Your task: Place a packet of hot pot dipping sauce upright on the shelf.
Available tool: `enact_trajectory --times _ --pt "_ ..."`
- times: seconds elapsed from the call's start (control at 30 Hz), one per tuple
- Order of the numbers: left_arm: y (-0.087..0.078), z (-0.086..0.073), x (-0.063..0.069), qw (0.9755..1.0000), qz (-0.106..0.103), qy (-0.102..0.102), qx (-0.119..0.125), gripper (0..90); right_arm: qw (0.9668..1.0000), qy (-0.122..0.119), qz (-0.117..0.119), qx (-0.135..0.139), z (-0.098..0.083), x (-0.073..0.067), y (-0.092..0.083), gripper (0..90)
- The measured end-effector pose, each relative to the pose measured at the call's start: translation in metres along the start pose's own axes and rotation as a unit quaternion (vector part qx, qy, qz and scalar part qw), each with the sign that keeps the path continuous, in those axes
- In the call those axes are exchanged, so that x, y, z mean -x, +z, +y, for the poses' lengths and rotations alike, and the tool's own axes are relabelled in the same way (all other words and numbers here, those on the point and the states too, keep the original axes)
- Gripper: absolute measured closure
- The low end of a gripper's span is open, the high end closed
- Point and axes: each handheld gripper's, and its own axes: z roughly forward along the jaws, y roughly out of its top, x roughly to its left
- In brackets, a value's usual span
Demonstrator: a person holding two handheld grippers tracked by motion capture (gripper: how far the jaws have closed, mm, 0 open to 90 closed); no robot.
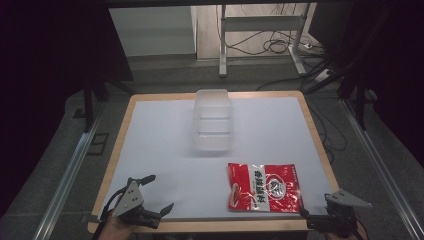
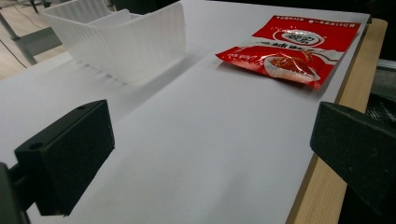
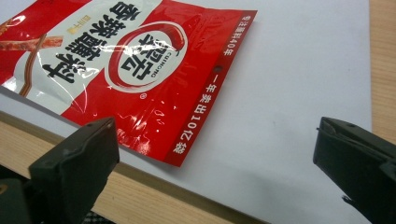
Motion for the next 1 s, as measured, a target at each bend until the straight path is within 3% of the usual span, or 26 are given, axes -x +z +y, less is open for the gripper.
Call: enact_trajectory --times 0.2,0.43,1.0 --pt "0.001 -0.001 -0.001 0.9999 -0.009 -0.011 -0.001 0.0 0.9995 0.022 0.009 0.019 -0.002 0.008 -0.003 0.8" --pt "0.001 -0.001 -0.001 0.9998 -0.012 -0.013 -0.002 0.0 0.9994 0.024 0.01 0.022 -0.003 0.011 -0.003 0.7" --pt "0.002 -0.001 -0.001 0.9998 -0.014 -0.011 -0.008 0.0 0.9999 -0.001 0.01 0.009 -0.001 0.009 0.004 0.7"
